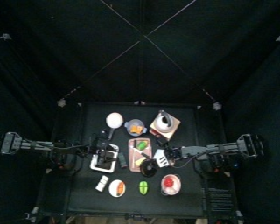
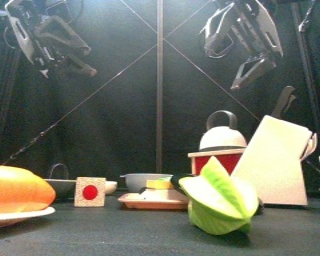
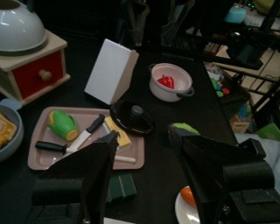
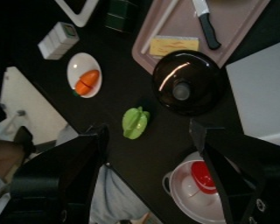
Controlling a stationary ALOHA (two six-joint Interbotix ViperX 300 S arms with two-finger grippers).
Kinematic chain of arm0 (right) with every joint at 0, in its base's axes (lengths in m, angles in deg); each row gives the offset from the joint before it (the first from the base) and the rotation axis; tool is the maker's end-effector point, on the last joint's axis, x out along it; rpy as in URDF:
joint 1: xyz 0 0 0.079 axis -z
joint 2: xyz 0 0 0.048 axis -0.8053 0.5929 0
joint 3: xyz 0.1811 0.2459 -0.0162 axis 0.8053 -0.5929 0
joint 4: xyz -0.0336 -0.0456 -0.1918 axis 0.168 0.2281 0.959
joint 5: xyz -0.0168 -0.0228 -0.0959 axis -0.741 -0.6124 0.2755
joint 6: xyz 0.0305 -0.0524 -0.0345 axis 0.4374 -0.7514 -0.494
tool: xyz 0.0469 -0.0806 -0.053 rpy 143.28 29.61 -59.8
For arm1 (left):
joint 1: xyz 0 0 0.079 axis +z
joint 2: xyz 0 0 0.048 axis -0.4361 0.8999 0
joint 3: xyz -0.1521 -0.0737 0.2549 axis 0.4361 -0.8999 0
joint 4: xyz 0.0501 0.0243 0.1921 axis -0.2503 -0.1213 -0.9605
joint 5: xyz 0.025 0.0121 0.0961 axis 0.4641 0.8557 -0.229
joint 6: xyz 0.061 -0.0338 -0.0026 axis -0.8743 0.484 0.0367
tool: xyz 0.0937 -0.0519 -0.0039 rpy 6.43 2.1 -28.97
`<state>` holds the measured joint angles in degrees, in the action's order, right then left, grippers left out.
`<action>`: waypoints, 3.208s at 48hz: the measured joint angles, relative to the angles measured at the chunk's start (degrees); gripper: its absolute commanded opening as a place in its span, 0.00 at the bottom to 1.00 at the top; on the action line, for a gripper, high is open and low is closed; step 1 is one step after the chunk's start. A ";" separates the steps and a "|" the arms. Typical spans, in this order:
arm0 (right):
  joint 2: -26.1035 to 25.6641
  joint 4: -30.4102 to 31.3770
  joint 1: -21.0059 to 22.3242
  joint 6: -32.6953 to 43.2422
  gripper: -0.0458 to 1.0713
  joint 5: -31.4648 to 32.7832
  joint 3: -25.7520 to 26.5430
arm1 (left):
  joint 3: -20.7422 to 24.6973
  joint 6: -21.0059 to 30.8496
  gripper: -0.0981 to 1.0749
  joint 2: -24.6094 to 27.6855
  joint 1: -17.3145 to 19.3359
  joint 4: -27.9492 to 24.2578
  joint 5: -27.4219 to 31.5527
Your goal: Grab pot lid with other hand
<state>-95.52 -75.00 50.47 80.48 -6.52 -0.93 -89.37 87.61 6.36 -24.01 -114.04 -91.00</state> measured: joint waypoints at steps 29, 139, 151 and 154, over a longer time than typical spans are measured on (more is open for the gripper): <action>16.17 18.98 -13.01 -0.09 0.77 -3.69 5.36 | -0.53 0.18 0.82 1.14 -0.35 0.79 -0.79; 23.29 26.63 -10.20 -0.53 0.59 -4.66 0.26 | -1.49 0.18 0.82 1.23 -0.35 1.49 -0.70; 20.92 26.54 -10.81 -0.79 0.57 -3.16 1.67 | -1.49 0.18 0.82 1.23 -0.35 1.85 -0.70; 19.51 26.46 -11.43 -0.62 0.57 -2.20 2.20 | -1.49 0.18 0.82 1.23 -0.35 2.02 -0.70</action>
<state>-76.01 -48.54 39.05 79.86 -8.72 1.27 -90.87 87.79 7.59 -24.36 -112.01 -91.70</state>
